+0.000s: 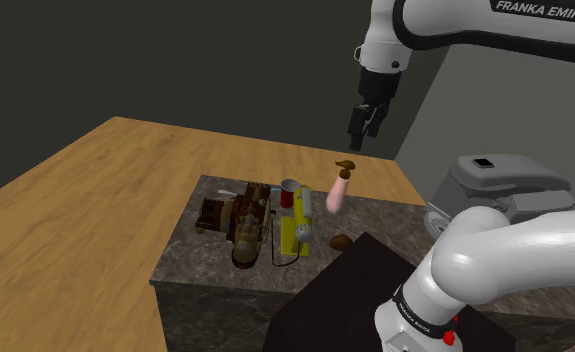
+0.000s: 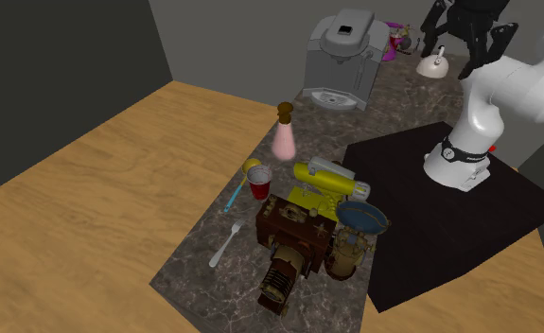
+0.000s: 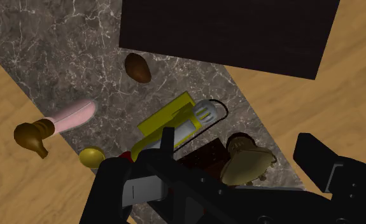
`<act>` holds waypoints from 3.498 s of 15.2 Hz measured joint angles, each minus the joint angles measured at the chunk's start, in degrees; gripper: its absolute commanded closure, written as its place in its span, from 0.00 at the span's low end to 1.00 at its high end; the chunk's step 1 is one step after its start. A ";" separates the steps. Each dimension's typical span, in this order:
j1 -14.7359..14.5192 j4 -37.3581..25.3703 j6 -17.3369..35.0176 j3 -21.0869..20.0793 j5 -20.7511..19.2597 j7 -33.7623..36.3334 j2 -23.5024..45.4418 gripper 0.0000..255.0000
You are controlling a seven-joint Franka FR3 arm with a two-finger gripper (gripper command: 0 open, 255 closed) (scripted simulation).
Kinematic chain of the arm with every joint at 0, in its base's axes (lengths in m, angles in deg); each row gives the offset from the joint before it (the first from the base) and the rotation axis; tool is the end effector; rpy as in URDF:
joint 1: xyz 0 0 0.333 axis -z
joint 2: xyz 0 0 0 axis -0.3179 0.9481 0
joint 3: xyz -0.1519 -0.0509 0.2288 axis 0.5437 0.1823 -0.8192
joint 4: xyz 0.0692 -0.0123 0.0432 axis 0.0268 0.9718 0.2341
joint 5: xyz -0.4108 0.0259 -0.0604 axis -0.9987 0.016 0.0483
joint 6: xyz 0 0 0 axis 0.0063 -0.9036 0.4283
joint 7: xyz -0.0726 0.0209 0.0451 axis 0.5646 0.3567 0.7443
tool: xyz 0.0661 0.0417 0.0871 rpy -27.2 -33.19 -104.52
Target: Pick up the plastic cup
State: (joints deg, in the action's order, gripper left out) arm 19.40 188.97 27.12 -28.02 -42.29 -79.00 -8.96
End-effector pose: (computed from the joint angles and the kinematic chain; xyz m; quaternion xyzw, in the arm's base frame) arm 0.3517 0.0151 0.5465 0.9964 0.0514 -0.0435 0.0521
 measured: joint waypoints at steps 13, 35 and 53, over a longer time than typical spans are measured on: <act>1.67 6.81 21.35 5.00 -4.27 -5.90 13.71 0.00; 5.83 -10.49 53.02 10.68 -5.17 -18.11 60.46 0.00; 9.45 -34.77 59.03 9.19 -3.31 -23.21 89.88 0.00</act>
State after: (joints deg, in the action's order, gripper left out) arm 28.85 154.20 86.15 -18.84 -45.60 -102.21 80.91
